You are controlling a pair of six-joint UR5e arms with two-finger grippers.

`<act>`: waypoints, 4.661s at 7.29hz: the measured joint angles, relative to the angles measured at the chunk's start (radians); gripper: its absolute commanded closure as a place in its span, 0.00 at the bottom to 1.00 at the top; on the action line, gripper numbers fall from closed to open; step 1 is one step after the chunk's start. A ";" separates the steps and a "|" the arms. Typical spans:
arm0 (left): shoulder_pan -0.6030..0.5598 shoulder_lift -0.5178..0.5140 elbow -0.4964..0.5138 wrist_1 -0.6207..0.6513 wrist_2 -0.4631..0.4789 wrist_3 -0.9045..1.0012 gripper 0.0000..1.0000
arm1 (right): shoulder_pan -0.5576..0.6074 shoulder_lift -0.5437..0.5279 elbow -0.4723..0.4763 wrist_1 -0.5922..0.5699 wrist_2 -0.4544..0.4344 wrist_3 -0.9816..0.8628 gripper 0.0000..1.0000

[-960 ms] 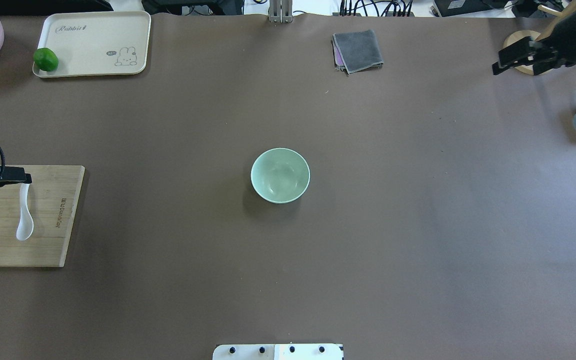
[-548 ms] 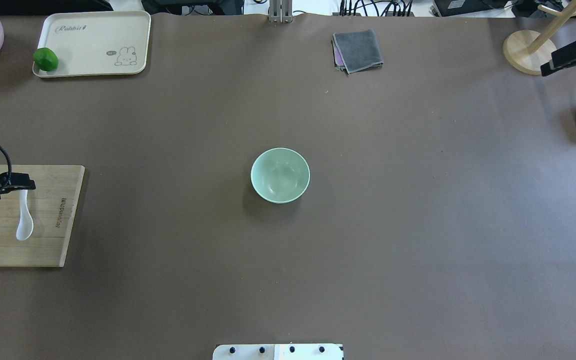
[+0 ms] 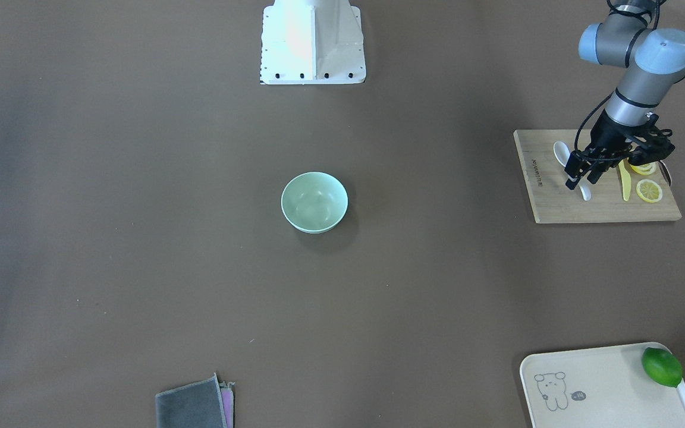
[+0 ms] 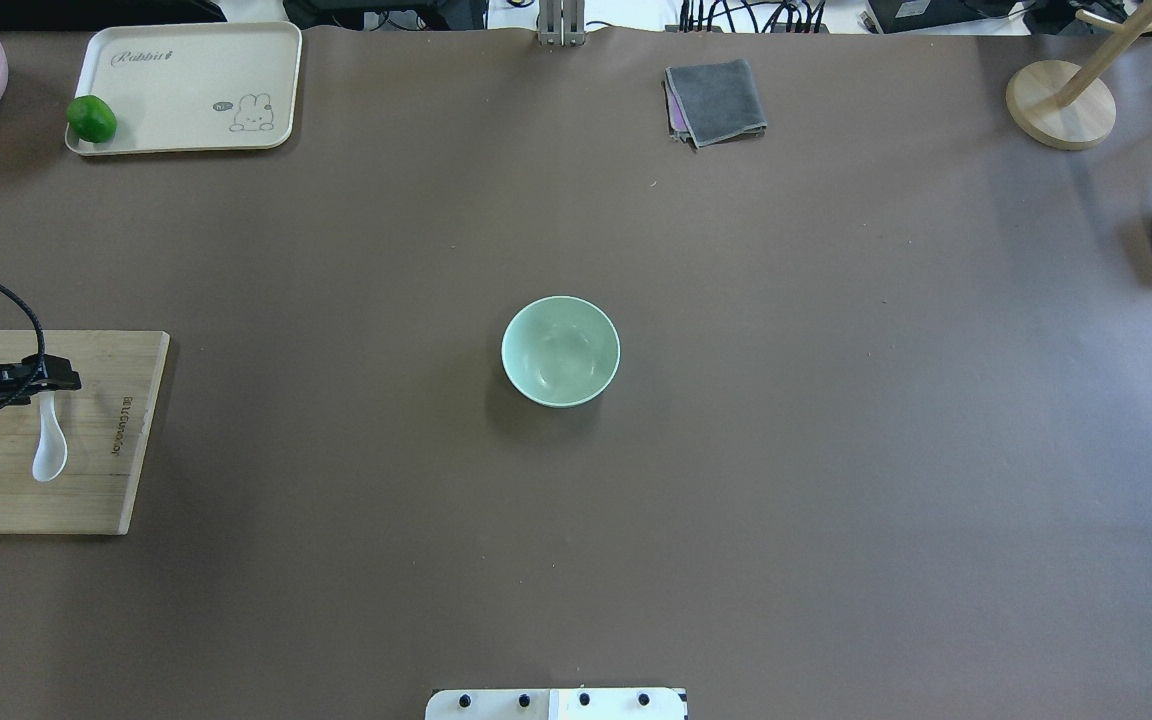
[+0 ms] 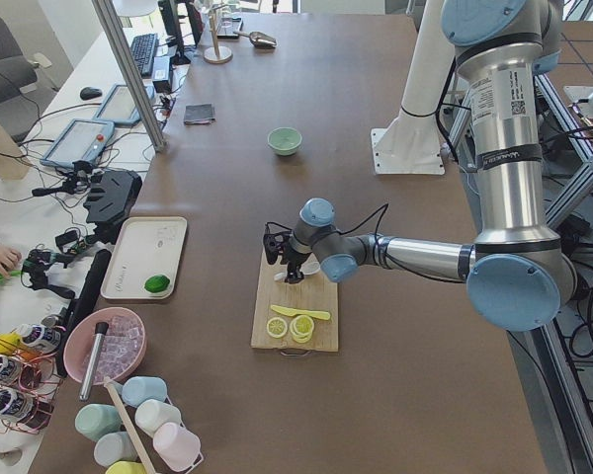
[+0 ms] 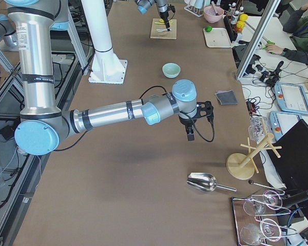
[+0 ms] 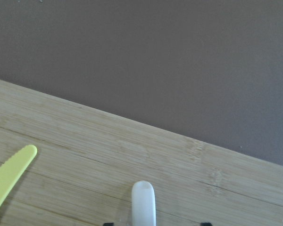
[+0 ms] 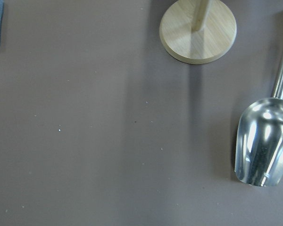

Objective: Place spoon in bowl

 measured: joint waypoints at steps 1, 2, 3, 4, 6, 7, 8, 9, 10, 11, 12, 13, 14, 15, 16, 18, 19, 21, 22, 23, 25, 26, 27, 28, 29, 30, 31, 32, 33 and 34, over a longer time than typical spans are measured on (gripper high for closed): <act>0.006 -0.001 0.002 0.000 0.007 0.001 1.00 | 0.023 -0.027 -0.001 0.000 0.001 -0.020 0.00; 0.008 -0.005 -0.003 0.001 0.009 0.002 1.00 | 0.045 -0.055 -0.003 0.000 0.002 -0.036 0.00; 0.009 -0.030 -0.021 0.018 0.006 0.002 1.00 | 0.068 -0.081 -0.004 0.000 0.001 -0.053 0.00; 0.008 -0.094 -0.047 0.084 0.003 -0.001 1.00 | 0.083 -0.102 -0.006 0.000 0.001 -0.073 0.00; 0.012 -0.325 -0.087 0.322 0.005 -0.064 1.00 | 0.093 -0.132 -0.011 0.012 0.007 -0.093 0.00; 0.033 -0.452 -0.084 0.411 0.008 -0.140 1.00 | 0.094 -0.142 -0.015 0.021 0.008 -0.095 0.00; 0.075 -0.554 -0.068 0.461 0.032 -0.211 1.00 | 0.094 -0.149 -0.022 0.032 0.008 -0.095 0.00; 0.138 -0.648 -0.027 0.482 0.101 -0.270 1.00 | 0.094 -0.152 -0.033 0.047 0.009 -0.094 0.00; 0.196 -0.736 0.024 0.490 0.174 -0.318 1.00 | 0.094 -0.154 -0.045 0.063 0.009 -0.093 0.00; 0.231 -0.804 0.068 0.493 0.216 -0.361 1.00 | 0.094 -0.156 -0.054 0.080 0.009 -0.091 0.00; 0.251 -0.841 0.091 0.494 0.234 -0.393 0.33 | 0.094 -0.158 -0.061 0.089 0.010 -0.091 0.00; 0.271 -0.863 0.100 0.493 0.259 -0.411 0.02 | 0.094 -0.162 -0.062 0.093 0.010 -0.091 0.00; 0.307 -0.874 0.103 0.490 0.327 -0.418 0.02 | 0.094 -0.167 -0.062 0.094 0.010 -0.092 0.00; 0.345 -0.871 0.098 0.489 0.409 -0.416 0.02 | 0.094 -0.170 -0.061 0.096 0.010 -0.092 0.00; 0.362 -0.833 0.063 0.490 0.456 -0.395 0.02 | 0.094 -0.170 -0.060 0.096 0.010 -0.093 0.00; 0.354 -0.636 -0.126 0.492 0.469 -0.253 0.02 | 0.095 -0.172 -0.061 0.096 0.010 -0.094 0.00; 0.329 -0.553 -0.189 0.493 0.443 -0.187 0.02 | 0.096 -0.172 -0.062 0.096 0.010 -0.095 0.00; 0.204 -0.411 -0.255 0.492 0.272 0.022 0.02 | 0.096 -0.173 -0.063 0.096 0.009 -0.095 0.00; 0.114 -0.347 -0.272 0.495 0.171 0.153 0.02 | 0.096 -0.173 -0.063 0.096 0.008 -0.095 0.00; 0.002 -0.286 -0.279 0.501 0.064 0.316 0.02 | 0.095 -0.175 -0.064 0.096 0.007 -0.095 0.00; -0.263 -0.182 -0.277 0.547 -0.160 0.705 0.02 | 0.096 -0.188 -0.064 0.097 0.003 -0.097 0.00; -0.408 -0.168 -0.274 0.649 -0.258 0.915 0.02 | 0.096 -0.197 -0.066 0.097 0.002 -0.098 0.00; -0.546 -0.184 -0.273 0.807 -0.345 1.107 0.02 | 0.096 -0.205 -0.068 0.097 0.002 -0.098 0.00; -0.663 -0.216 -0.273 0.991 -0.413 1.238 0.02 | 0.096 -0.213 -0.071 0.097 0.001 -0.098 0.00; -0.738 -0.218 -0.264 1.118 -0.446 1.302 0.02 | 0.096 -0.218 -0.074 0.097 0.001 -0.099 0.00; -0.780 -0.193 -0.236 1.147 -0.456 1.336 0.02 | 0.096 -0.221 -0.076 0.098 0.000 -0.099 0.00; -0.807 -0.152 -0.204 1.108 -0.459 1.386 0.02 | 0.096 -0.225 -0.077 0.098 0.000 -0.099 0.00; -0.820 -0.078 -0.171 1.012 -0.461 1.448 0.02 | 0.096 -0.232 -0.080 0.098 0.000 -0.100 0.00; -0.826 -0.003 -0.141 0.894 -0.464 1.475 0.02 | 0.096 -0.239 -0.085 0.096 -0.005 -0.114 0.00; -0.828 0.038 -0.122 0.817 -0.466 1.449 0.02 | 0.096 -0.244 -0.092 0.090 -0.012 -0.149 0.00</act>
